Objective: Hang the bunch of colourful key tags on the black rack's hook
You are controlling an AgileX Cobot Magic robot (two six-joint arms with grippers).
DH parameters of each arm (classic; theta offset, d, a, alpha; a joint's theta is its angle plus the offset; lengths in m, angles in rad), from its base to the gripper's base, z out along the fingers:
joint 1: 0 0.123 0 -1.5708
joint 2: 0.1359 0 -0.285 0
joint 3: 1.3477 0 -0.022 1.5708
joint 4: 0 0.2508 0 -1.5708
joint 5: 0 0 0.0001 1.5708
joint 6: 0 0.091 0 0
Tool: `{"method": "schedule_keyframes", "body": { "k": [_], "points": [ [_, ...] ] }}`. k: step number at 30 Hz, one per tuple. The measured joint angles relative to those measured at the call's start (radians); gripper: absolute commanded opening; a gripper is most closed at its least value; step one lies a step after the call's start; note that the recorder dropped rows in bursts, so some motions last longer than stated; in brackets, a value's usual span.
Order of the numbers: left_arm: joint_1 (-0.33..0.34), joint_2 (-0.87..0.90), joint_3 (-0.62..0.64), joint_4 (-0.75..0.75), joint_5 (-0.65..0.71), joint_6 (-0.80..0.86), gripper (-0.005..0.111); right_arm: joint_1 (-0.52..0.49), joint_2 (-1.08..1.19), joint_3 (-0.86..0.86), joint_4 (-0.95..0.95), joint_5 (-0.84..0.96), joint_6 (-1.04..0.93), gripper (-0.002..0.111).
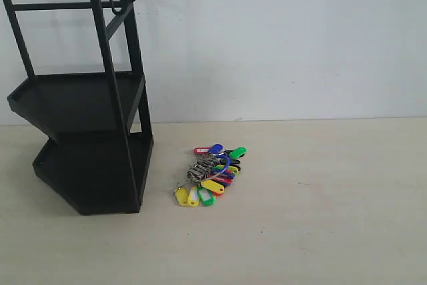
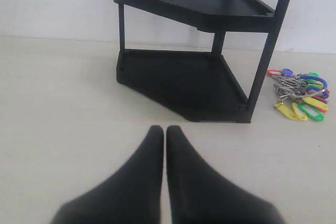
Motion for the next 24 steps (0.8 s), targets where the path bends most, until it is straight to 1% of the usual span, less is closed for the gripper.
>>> {"method": "schedule_keyframes", "body": {
  "k": [2, 5, 14, 16, 19, 21, 23, 24],
  "points": [
    [0.000, 0.000, 0.000, 0.000, 0.000, 0.000, 0.004, 0.000, 0.000, 0.000, 0.000, -0.021, -0.020, 0.000],
    [0.000, 0.000, 0.000, 0.000, 0.000, 0.000, 0.004, 0.000, 0.000, 0.000, 0.000, -0.116, -0.071, 0.000],
    [0.000, 0.000, 0.000, 0.000, 0.000, 0.000, 0.004, 0.000, -0.002, 0.000, 0.000, -0.533, -0.103, 0.000],
    [0.000, 0.000, 0.000, 0.000, 0.000, 0.000, 0.004, 0.000, -0.002, 0.000, 0.000, -0.658, -0.103, 0.000],
    [0.000, 0.000, 0.000, 0.000, 0.000, 0.000, 0.004, 0.000, -0.002, 0.000, 0.004, -0.908, -0.106, 0.000],
    [0.000, 0.000, 0.000, 0.000, 0.000, 0.000, 0.004, 0.000, -0.004, -0.009, 0.022, -1.037, -0.109, 0.000],
    [0.000, 0.000, 0.000, 0.000, 0.000, 0.000, 0.004, 0.000, -0.004, -0.053, 0.058, -1.061, -0.106, 0.000],
    [0.000, 0.000, 0.000, 0.000, 0.000, 0.000, 0.004, 0.000, -0.004, -0.099, 0.092, -1.042, -0.101, 0.000]
  ]
}}
